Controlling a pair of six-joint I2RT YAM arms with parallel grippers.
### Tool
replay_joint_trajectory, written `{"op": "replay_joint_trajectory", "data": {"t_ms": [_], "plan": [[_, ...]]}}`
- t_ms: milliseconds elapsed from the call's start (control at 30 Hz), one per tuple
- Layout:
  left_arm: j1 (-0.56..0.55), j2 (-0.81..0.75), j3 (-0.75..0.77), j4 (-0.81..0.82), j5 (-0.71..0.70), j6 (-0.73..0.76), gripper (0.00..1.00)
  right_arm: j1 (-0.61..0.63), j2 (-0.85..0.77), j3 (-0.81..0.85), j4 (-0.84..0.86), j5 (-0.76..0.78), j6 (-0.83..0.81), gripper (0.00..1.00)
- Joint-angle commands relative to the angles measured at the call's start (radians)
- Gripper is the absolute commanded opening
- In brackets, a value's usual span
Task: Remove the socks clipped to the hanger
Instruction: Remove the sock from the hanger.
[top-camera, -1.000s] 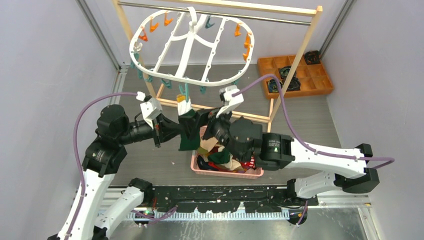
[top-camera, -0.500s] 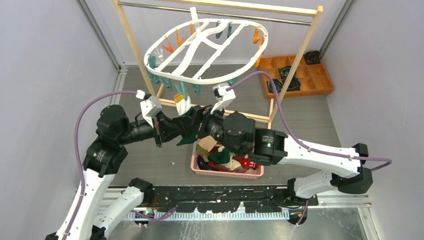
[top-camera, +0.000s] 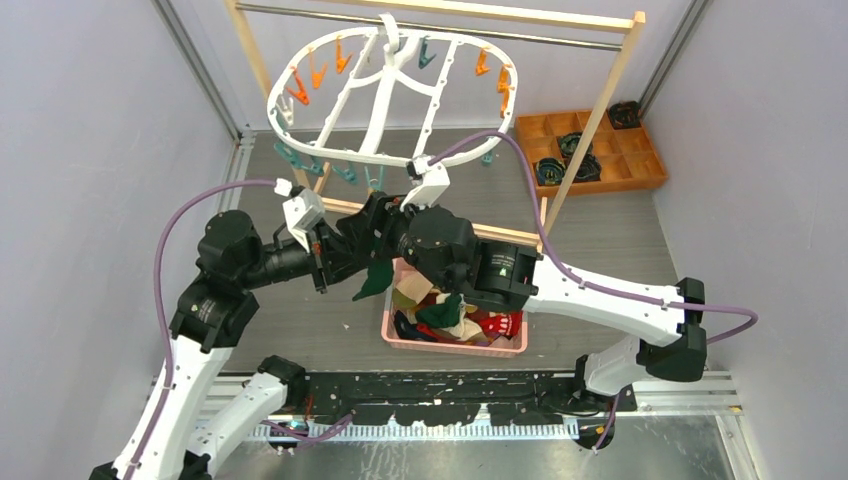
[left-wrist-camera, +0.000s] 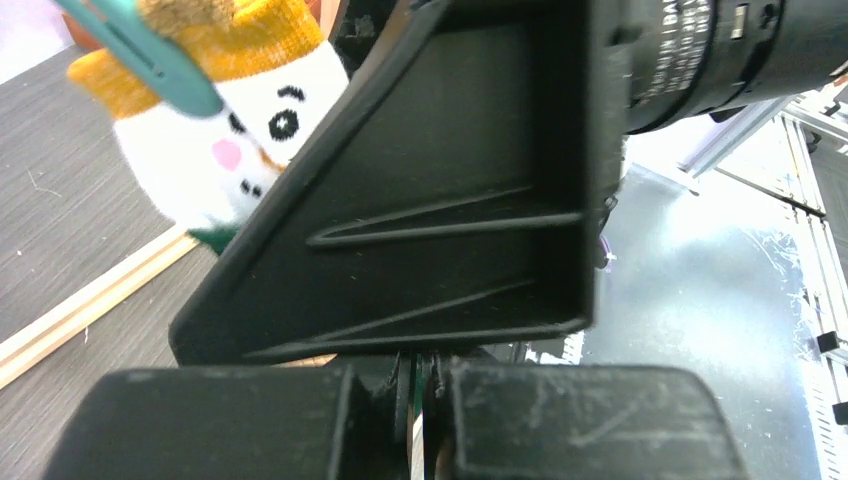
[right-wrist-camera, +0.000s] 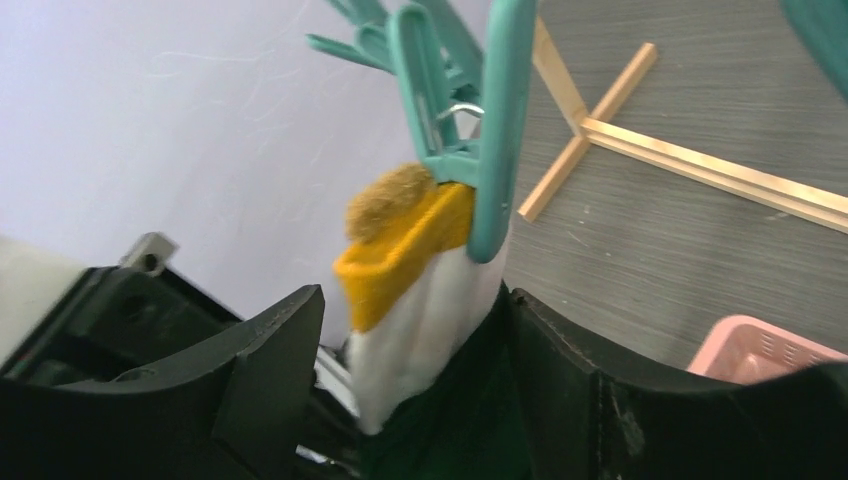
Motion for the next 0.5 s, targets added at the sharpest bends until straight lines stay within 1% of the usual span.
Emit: {"op": "replay_joint_trajectory", "data": {"t_ms": [0,67,100,133,167,200,233,267,300,333,367,400,467], "plan": [[-0.008,-0.034,0.003,0.065,0.03,-0.014,0.0,0.004,-0.036,-0.025,-0.043,0.085,0.056,0.73],[-0.009,-0.036,-0.009,0.075,0.036,-0.027,0.01,0.002,-0.065,-0.074,0.005,0.094,0.072,0.72],[-0.009,-0.034,-0.012,0.081,0.04,-0.036,0.0,0.003,-0.065,-0.078,0.014,0.098,0.07,0.66],[-0.01,-0.031,-0.014,0.088,0.042,-0.046,0.0,0.003,-0.063,-0.073,0.018,0.096,0.061,0.58],[-0.011,-0.028,-0.014,0.091,0.043,-0.053,0.02,0.002,-0.062,-0.069,0.03,0.085,0.048,0.48],[-0.012,-0.026,-0.013,0.091,0.045,-0.059,0.08,0.004,-0.065,-0.072,0.048,0.079,0.038,0.38],[-0.012,-0.025,-0.009,0.086,0.044,-0.064,0.27,0.002,-0.073,-0.079,0.071,0.069,0.027,0.27],[-0.012,-0.026,-0.004,0.072,0.043,-0.065,0.43,0.003,-0.085,-0.09,0.098,0.059,0.01,0.18],[-0.012,-0.028,0.001,0.055,0.044,-0.066,0.67,0.001,-0.1,-0.101,0.122,0.046,0.003,0.11],[-0.012,-0.03,0.006,0.028,0.043,-0.067,0.83,-0.005,-0.117,-0.117,0.145,0.02,-0.009,0.05],[-0.011,-0.033,0.01,0.004,0.047,-0.068,0.9,-0.016,-0.134,-0.133,0.168,-0.013,-0.012,0.02],[-0.011,-0.039,0.013,-0.02,0.052,-0.064,0.93,-0.028,-0.155,-0.158,0.182,-0.053,-0.012,0.01],[-0.011,-0.054,0.02,-0.067,0.054,-0.044,0.96,-0.055,-0.2,-0.192,0.226,-0.14,-0.007,0.01]]}}
